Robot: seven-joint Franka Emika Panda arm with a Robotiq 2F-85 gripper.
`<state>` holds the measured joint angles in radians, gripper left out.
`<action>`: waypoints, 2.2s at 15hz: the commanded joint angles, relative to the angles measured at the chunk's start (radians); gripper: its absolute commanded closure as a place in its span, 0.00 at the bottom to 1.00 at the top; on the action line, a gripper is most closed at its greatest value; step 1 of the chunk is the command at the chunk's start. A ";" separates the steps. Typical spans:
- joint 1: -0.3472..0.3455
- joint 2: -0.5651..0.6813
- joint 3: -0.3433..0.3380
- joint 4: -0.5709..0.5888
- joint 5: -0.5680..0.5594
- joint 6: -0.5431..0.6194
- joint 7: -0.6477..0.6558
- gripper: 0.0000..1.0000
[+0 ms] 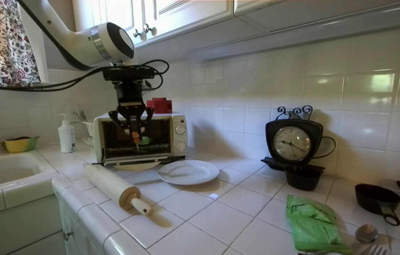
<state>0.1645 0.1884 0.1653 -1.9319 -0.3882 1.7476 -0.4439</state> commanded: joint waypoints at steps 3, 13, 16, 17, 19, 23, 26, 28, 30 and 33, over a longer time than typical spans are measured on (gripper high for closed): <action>0.029 -0.004 0.025 0.010 -0.008 -0.086 0.037 0.95; 0.036 -0.047 0.027 -0.024 -0.010 -0.157 0.157 0.95; 0.045 -0.064 0.033 -0.018 -0.014 -0.209 0.193 0.95; 0.047 -0.067 0.035 -0.015 -0.013 -0.224 0.199 0.95; 0.051 -0.072 0.039 -0.010 -0.020 -0.242 0.212 0.95; 0.052 -0.092 0.041 -0.013 -0.018 -0.274 0.236 0.95; 0.052 -0.098 0.040 -0.008 -0.037 -0.267 0.252 0.95; 0.051 -0.091 0.039 0.005 -0.054 -0.271 0.250 0.95; 0.049 -0.081 0.037 0.016 -0.071 -0.267 0.243 0.95; 0.048 -0.057 0.035 0.035 -0.090 -0.263 0.226 0.95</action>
<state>0.2107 0.1051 0.2001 -1.9292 -0.4429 1.4934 -0.2086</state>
